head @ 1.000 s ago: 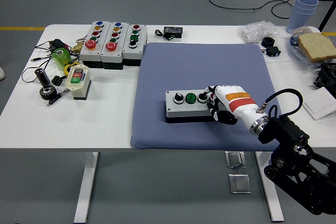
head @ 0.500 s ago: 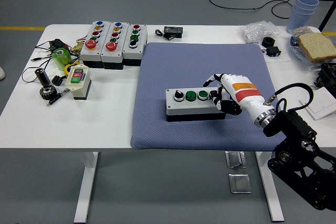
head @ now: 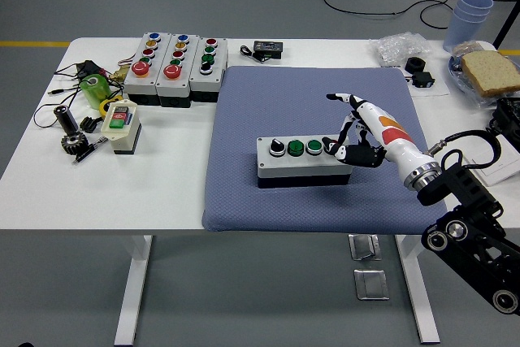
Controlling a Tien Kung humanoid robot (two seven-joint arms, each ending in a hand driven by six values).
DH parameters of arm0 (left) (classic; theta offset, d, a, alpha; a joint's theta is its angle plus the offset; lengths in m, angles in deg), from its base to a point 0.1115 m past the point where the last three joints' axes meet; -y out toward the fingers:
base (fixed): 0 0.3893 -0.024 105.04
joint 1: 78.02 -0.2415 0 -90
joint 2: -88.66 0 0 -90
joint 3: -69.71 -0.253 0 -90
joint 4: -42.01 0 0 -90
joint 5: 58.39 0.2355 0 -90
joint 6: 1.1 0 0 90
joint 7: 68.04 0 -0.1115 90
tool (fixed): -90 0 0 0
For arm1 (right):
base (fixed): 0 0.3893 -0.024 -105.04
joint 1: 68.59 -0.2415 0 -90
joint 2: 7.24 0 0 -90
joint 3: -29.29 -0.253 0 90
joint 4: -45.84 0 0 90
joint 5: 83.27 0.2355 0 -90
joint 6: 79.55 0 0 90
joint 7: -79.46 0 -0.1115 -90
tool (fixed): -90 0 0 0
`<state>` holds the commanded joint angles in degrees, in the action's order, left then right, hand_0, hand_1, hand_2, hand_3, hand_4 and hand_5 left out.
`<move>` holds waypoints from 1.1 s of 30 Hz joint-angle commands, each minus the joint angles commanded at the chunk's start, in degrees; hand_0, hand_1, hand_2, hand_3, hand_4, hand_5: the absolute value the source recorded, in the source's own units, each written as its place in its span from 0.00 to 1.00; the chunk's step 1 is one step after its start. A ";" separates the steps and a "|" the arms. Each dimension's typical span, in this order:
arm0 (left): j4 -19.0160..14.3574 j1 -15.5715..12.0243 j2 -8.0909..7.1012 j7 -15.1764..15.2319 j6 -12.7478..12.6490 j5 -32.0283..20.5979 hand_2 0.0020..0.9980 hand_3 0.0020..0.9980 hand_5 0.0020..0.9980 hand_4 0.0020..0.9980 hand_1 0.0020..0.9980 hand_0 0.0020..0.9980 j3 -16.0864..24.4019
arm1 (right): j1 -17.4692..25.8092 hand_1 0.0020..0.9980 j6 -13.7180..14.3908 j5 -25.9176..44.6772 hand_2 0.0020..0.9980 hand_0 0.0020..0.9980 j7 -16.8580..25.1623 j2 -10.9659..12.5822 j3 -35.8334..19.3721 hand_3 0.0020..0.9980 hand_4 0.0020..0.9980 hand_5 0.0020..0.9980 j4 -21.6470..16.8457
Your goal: Pick up the button,place it on the desk,press the button,press the button
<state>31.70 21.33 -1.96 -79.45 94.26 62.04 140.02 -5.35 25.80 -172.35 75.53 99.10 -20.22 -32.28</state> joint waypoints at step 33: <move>0.00 -0.64 0.13 0.18 0.06 0.71 0.63 0.55 0.86 0.33 0.63 0.65 -0.26 | 10.36 0.76 -1.55 58.15 0.83 0.81 12.93 -1.71 -13.43 0.79 0.82 0.38 1.40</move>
<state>31.70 20.69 -1.83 -79.27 94.33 62.74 139.76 5.01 24.24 -114.20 88.47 97.39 -33.64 -30.89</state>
